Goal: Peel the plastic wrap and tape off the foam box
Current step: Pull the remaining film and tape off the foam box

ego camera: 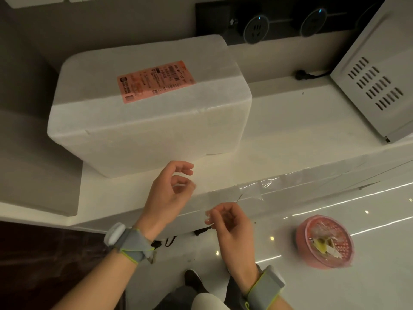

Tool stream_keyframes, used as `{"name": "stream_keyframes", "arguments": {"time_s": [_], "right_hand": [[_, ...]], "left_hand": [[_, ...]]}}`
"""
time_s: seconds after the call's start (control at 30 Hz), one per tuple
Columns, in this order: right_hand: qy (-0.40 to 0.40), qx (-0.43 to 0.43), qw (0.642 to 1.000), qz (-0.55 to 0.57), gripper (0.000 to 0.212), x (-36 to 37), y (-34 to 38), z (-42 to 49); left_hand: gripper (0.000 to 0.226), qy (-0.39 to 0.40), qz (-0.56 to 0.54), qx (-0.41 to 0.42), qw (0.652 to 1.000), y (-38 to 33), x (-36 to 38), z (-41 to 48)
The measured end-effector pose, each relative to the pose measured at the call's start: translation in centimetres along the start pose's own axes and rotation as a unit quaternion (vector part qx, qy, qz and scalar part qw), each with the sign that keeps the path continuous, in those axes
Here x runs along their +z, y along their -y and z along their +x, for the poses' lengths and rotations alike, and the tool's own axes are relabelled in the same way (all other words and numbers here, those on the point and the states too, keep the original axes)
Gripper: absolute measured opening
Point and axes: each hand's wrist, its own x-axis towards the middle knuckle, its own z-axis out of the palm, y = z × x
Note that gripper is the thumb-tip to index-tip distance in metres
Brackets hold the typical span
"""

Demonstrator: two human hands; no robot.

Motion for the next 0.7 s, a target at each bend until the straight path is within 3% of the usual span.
{"name": "stream_keyframes", "arguments": {"time_s": [0.17,0.33,0.57,0.7], "right_hand": [[0.052,-0.006,0.998,-0.032,0.005,1.5,-0.3,-0.9],[0.064,0.012,0.998,0.003,0.009,2.4,-0.1,-0.5],[-0.024,0.08,0.994,0.066,0.006,2.5,-0.3,0.9],[-0.055,0.119,0.987,0.09,0.01,2.6,-0.5,1.0]], "left_hand": [[0.038,0.016,-0.018,0.001,1.0,0.6,-2.5,-0.3],[0.033,0.005,-0.028,0.003,1.0,0.8,-3.4,-0.2],[0.028,-0.027,0.002,0.028,0.999,0.3,-2.1,0.8],[0.026,-0.042,0.081,0.091,0.992,0.1,-1.2,1.5]]}}
